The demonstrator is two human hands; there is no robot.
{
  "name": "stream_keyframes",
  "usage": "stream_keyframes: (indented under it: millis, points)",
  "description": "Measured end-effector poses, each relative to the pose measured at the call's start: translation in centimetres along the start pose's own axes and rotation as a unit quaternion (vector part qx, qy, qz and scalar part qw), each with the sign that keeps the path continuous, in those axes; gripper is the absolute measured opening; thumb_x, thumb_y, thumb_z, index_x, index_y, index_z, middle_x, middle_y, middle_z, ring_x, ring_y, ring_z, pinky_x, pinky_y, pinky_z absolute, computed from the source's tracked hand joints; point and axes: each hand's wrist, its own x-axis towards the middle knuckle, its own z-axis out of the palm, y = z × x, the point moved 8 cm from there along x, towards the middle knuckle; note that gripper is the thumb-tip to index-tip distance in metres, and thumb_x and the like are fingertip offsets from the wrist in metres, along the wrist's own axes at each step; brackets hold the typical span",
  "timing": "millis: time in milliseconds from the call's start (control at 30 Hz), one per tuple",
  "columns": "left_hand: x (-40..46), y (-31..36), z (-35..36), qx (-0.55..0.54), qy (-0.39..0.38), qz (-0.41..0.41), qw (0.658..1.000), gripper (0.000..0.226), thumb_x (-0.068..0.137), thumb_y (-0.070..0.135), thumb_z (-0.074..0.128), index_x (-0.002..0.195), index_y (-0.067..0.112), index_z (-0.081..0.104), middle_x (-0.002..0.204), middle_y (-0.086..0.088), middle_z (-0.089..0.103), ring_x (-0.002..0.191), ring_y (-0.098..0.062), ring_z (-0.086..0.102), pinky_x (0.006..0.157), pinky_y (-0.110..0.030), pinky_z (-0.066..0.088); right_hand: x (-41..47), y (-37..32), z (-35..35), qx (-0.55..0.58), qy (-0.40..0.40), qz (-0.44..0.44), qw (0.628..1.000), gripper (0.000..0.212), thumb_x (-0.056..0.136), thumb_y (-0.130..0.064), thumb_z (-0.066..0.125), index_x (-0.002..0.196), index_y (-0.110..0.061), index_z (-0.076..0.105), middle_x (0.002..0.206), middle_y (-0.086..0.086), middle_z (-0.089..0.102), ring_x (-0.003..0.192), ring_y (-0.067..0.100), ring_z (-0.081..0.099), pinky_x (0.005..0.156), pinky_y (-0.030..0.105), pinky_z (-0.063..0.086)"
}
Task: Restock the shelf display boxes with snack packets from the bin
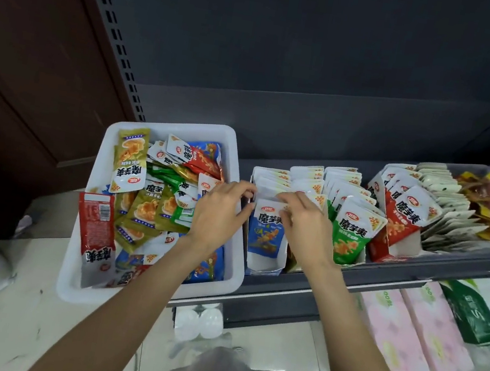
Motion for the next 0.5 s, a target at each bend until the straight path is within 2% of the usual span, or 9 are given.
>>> stream_keyframes:
  millis: [67, 133, 200, 267, 367, 433, 500]
  points:
    - [-0.6, -0.5, -1.3, -0.016, 0.035, -0.009, 0.999, 0.024, 0.089, 0.024, 0.060, 0.113, 0.022, 0.060, 0.100, 0.006, 0.067, 0.093, -0.012, 0.060, 0.070, -0.029, 0.052, -0.9, 0.1, -2.0, 0.027, 0.081, 0.024, 0.996, 0.027, 0.082, -0.007, 0.068, 0.107, -0.014, 0.065, 0.106, 0.001, 0.065, 0.086, 0.021, 0.064, 0.059, 0.030, 0.052]
    - [-1.6, -1.5, -3.3, -0.038, 0.090, -0.020, 0.995, 0.024, 0.090, 0.023, 0.059, 0.114, 0.020, 0.060, 0.100, 0.008, 0.067, 0.092, -0.009, 0.059, 0.073, -0.024, 0.050, -1.8, -0.4, -3.7, 0.061, 0.143, 0.032, 0.987, 0.024, 0.083, -0.007, 0.068, 0.106, -0.011, 0.066, 0.107, 0.004, 0.064, 0.091, 0.022, 0.062, 0.063, 0.030, 0.052]
    - [-3.2, -3.3, -5.2, -0.044, 0.140, -0.034, 0.989, 0.022, 0.090, 0.022, 0.057, 0.112, 0.018, 0.061, 0.097, 0.007, 0.067, 0.089, -0.007, 0.058, 0.076, -0.022, 0.046, -2.1, -2.2, -4.3, 0.093, 0.153, 0.001, 0.984, 0.021, 0.084, -0.007, 0.065, 0.105, -0.011, 0.066, 0.105, 0.004, 0.064, 0.091, 0.021, 0.061, 0.067, 0.028, 0.050]
    - [-4.6, -5.8, -6.3, -0.016, 0.138, -0.061, 0.988, 0.024, 0.089, 0.022, 0.058, 0.112, 0.018, 0.061, 0.096, 0.006, 0.066, 0.089, -0.010, 0.057, 0.077, -0.025, 0.046, -1.7, -5.0, -3.3, 0.122, 0.107, -0.050, 0.986, 0.020, 0.084, -0.007, 0.064, 0.103, -0.012, 0.067, 0.102, 0.003, 0.065, 0.089, 0.019, 0.060, 0.069, 0.022, 0.046]
    - [-6.2, -10.7, -5.6, 0.080, 0.033, -0.123, 0.989, 0.032, 0.082, 0.019, 0.067, 0.113, 0.016, 0.061, 0.105, -0.004, 0.064, 0.100, -0.026, 0.054, 0.086, -0.037, 0.044, -0.8, -9.8, 0.2, 0.127, -0.012, -0.121, 0.984, 0.020, 0.084, -0.010, 0.066, 0.104, -0.012, 0.067, 0.100, 0.004, 0.066, 0.088, 0.022, 0.064, 0.064, 0.025, 0.049]
    - [-7.0, -12.7, -4.7, 0.118, -0.039, -0.146, 0.981, 0.037, 0.081, 0.022, 0.069, 0.116, 0.014, 0.061, 0.113, -0.010, 0.061, 0.111, -0.032, 0.050, 0.097, -0.042, 0.039, 0.0, -12.1, 4.4, 0.084, -0.132, -0.120, 0.980, 0.029, 0.090, -0.019, 0.060, 0.119, -0.011, 0.060, 0.113, 0.007, 0.062, 0.101, 0.026, 0.061, 0.071, 0.033, 0.051]
    - [-7.3, -13.0, -4.4, 0.107, -0.069, -0.160, 0.979, 0.037, 0.082, 0.022, 0.067, 0.118, 0.012, 0.061, 0.118, -0.011, 0.060, 0.117, -0.033, 0.046, 0.101, -0.042, 0.037, 0.7, -12.9, 8.9, 0.008, -0.230, -0.074, 0.970, 0.042, 0.095, -0.028, 0.053, 0.131, -0.007, 0.046, 0.123, 0.012, 0.057, 0.107, 0.028, 0.058, 0.077, 0.035, 0.049]
